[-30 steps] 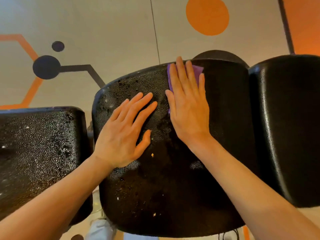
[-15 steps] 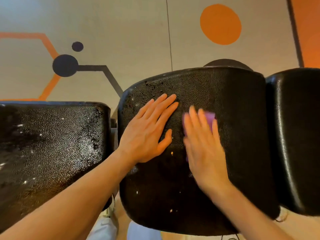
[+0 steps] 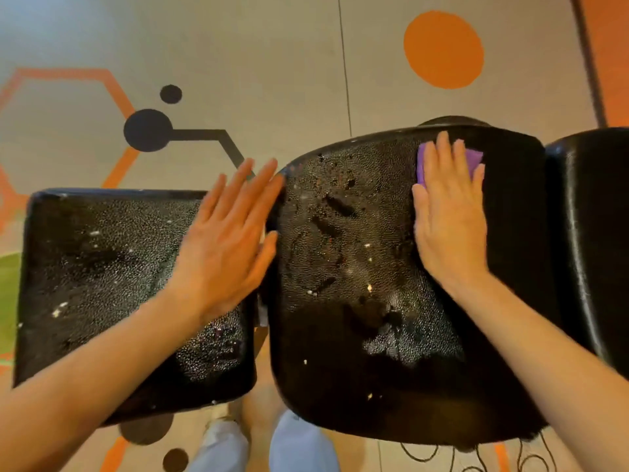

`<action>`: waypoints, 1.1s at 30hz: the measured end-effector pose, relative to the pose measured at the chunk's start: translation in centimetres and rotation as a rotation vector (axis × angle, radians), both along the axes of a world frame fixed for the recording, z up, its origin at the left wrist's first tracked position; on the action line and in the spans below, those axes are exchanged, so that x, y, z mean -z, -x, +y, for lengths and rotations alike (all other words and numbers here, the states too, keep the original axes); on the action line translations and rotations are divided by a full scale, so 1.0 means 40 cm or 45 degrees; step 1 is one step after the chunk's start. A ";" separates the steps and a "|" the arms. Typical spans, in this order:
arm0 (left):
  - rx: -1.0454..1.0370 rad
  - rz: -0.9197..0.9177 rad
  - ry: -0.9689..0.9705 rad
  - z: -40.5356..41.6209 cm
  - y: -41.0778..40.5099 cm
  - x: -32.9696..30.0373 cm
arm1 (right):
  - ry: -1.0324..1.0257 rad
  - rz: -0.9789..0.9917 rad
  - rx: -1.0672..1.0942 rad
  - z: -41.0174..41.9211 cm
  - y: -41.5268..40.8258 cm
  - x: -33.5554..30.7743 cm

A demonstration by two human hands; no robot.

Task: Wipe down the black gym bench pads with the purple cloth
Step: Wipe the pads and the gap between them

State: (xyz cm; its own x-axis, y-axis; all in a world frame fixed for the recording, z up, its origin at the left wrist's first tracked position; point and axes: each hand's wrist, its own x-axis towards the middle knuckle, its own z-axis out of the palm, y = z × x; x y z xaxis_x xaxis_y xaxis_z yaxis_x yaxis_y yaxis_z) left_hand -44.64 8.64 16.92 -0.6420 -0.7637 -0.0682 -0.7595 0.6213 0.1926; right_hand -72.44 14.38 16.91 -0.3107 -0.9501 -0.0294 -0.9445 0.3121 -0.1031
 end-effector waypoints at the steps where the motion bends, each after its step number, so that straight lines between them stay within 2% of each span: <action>1: -0.030 -0.025 -0.005 -0.004 -0.027 0.003 | 0.039 0.031 0.042 -0.018 -0.048 0.009; 2: -0.061 -0.042 -0.016 -0.005 -0.043 0.007 | 0.070 0.047 -0.011 -0.041 -0.102 0.018; 4: -0.115 -0.066 -0.026 0.000 -0.055 0.013 | 0.079 0.027 -0.305 -0.069 -0.175 0.040; 6: -0.137 -0.071 -0.022 0.001 -0.052 0.018 | 0.024 0.091 -0.522 -0.070 -0.145 0.043; 8: -0.138 -0.074 -0.012 -0.001 -0.051 0.020 | 0.001 0.153 -0.454 -0.042 -0.073 0.033; 11: -0.126 -0.105 0.001 -0.004 -0.053 0.021 | 0.080 0.004 0.009 -0.006 -0.042 0.012; 12: -0.126 -0.112 0.003 -0.004 -0.052 0.021 | 0.131 -0.011 0.072 -0.018 -0.075 0.012; 14: -0.121 -0.114 0.005 -0.003 -0.049 0.020 | 0.167 -0.018 -0.055 -0.061 -0.172 0.037; 16: -0.118 -0.105 0.008 -0.002 -0.048 0.019 | 0.155 -0.033 -0.401 -0.098 -0.243 0.061; 18: -0.119 -0.094 0.015 -0.003 -0.050 0.020 | 0.108 0.042 -0.609 -0.107 -0.215 0.067; 19: -0.118 -0.088 0.015 -0.003 -0.050 0.020 | 0.082 0.097 -0.580 -0.093 -0.176 0.059; 20: -0.120 -0.082 0.009 -0.004 -0.050 0.020 | 0.067 0.110 -0.465 -0.069 -0.132 0.050; 22: -0.132 -0.074 -0.006 -0.003 -0.049 0.021 | 0.097 -0.025 -0.090 -0.014 -0.065 0.021; 24: -0.135 -0.068 -0.011 -0.005 -0.049 0.021 | 0.155 -0.092 0.117 -0.020 -0.097 0.014; 26: -0.129 -0.068 -0.013 -0.003 -0.048 0.020 | 0.177 -0.077 0.039 -0.077 -0.190 0.037; 29: -0.139 -0.069 0.000 -0.002 -0.047 0.020 | 0.203 -0.063 -0.277 -0.135 -0.301 0.071; 33: -0.134 -0.041 -0.013 -0.005 -0.047 0.018 | 0.102 -0.092 -0.423 0.046 -0.317 0.063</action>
State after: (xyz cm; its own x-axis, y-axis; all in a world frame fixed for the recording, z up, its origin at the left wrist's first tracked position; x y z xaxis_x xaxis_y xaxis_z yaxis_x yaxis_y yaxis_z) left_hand -42.75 8.43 16.20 -0.5558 -0.8258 -0.0952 -0.8262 0.5361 0.1730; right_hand -59.76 16.23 14.38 0.0163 -0.9991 0.0384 -0.9824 -0.0232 -0.1851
